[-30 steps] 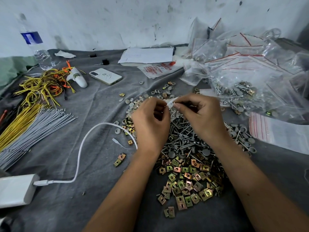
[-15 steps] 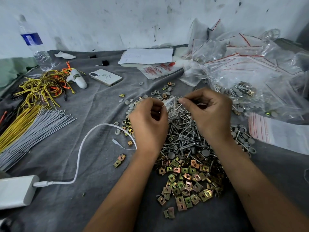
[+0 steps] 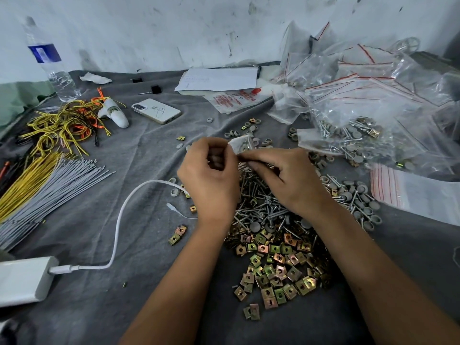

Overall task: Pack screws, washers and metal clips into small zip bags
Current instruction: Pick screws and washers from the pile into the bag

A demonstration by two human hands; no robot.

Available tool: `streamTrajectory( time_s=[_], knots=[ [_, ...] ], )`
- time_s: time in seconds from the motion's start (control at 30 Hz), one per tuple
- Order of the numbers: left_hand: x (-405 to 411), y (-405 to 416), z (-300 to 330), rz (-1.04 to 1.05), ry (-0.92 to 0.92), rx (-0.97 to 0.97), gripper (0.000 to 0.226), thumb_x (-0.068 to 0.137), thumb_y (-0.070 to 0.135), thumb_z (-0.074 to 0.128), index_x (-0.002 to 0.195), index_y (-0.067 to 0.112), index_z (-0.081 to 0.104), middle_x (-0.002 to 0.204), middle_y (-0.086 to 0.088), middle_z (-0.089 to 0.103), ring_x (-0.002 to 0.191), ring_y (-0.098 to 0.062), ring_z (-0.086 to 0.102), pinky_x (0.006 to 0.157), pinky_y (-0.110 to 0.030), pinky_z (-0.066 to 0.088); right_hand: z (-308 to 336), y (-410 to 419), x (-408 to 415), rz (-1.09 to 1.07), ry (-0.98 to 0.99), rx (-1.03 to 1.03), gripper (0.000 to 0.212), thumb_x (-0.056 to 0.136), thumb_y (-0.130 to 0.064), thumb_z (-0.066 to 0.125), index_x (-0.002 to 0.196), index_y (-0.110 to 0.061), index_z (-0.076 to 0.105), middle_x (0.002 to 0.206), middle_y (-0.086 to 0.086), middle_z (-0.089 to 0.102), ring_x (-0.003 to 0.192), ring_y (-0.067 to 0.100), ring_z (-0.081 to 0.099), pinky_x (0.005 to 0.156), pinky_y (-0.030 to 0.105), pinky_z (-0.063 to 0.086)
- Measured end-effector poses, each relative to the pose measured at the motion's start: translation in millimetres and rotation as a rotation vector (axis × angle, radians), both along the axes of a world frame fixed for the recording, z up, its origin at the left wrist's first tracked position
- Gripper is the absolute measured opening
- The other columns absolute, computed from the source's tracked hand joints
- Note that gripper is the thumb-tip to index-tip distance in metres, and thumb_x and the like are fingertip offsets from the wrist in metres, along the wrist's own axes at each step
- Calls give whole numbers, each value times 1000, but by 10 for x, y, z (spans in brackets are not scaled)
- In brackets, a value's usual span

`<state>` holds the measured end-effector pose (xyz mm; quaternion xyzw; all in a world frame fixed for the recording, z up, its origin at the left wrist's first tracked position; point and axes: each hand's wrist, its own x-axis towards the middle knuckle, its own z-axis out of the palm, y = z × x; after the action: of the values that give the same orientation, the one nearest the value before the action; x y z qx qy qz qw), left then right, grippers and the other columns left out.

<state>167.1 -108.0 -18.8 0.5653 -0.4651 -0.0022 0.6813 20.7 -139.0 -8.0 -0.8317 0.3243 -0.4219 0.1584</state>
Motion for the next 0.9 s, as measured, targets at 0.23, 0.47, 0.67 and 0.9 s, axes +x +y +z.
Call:
streamTrajectory(
  time_s=[0.23,0.47,0.67,0.9],
  knots=[
    [31,-31,7,-35,192,43,10,86,1,70,83,10,70,66,2,61,57,-7,53,57,-25,48,177,16,-187,115,62,159,13,79,-36,83,89,-28,77,88,-19,71,91,6,63,79,26,48],
    [52,-54,-7,-71,251,65,9,86,1,71,83,10,70,65,4,60,57,-7,51,56,-29,49,338,156,-140,323,705,417,29,73,-49,86,98,-56,73,99,-28,41,103,-7,34,105,36,32],
    [52,-60,-16,-59,236,76,9,86,2,72,82,10,70,64,3,61,56,-6,51,56,-26,49,384,325,-39,197,881,305,21,77,-47,83,96,-46,73,103,-19,37,113,7,27,118,53,16],
    [50,-46,18,-25,224,81,11,84,-1,72,81,9,70,62,4,61,54,-3,51,56,-18,45,359,301,-50,254,689,309,13,87,-36,78,90,-35,66,100,-22,50,102,-3,42,93,25,34]
  ],
)
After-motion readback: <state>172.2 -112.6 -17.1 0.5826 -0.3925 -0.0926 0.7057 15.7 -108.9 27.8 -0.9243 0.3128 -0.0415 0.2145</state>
